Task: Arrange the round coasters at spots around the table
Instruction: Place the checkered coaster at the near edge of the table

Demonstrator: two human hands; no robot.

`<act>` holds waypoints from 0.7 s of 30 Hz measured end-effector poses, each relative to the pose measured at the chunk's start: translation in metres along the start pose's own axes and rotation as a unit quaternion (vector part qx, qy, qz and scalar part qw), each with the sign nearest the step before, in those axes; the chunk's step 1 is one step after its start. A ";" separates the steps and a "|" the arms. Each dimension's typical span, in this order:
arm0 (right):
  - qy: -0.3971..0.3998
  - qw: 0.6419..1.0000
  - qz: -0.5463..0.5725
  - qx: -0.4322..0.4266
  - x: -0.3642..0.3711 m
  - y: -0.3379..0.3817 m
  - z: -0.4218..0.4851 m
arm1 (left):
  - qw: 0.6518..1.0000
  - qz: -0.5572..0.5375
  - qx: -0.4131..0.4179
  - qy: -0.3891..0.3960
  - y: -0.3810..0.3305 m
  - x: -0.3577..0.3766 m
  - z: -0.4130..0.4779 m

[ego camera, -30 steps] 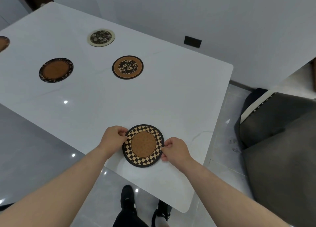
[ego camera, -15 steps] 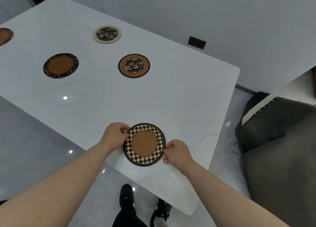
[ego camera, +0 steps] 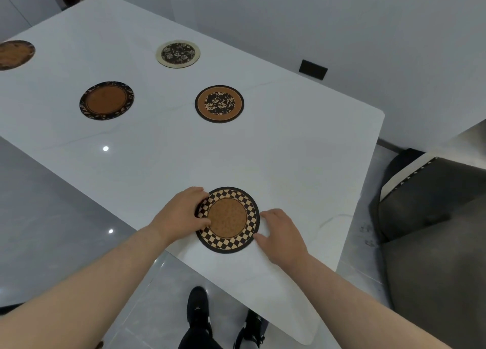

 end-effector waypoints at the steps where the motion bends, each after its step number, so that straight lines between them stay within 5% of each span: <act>1: 0.006 0.999 -0.034 -0.024 0.001 0.002 -0.001 | 0.998 0.040 0.019 0.038 -0.002 0.006 -0.003; 6: 0.035 0.986 -0.156 -0.054 0.014 0.000 0.003 | 0.978 0.169 0.071 0.101 0.006 0.030 -0.009; 21: -0.019 0.988 -0.138 -0.062 0.018 0.004 0.013 | 0.988 0.138 0.062 0.045 0.014 0.021 -0.006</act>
Point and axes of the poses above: each hand's wrist, its own z-axis towards the middle knuckle, its own x-axis out of the palm, y = z × x, the point moved 7 cm from there along z, towards the middle knuckle, and after that the axes turned 11 degrees about x, right-handed, at the moved point
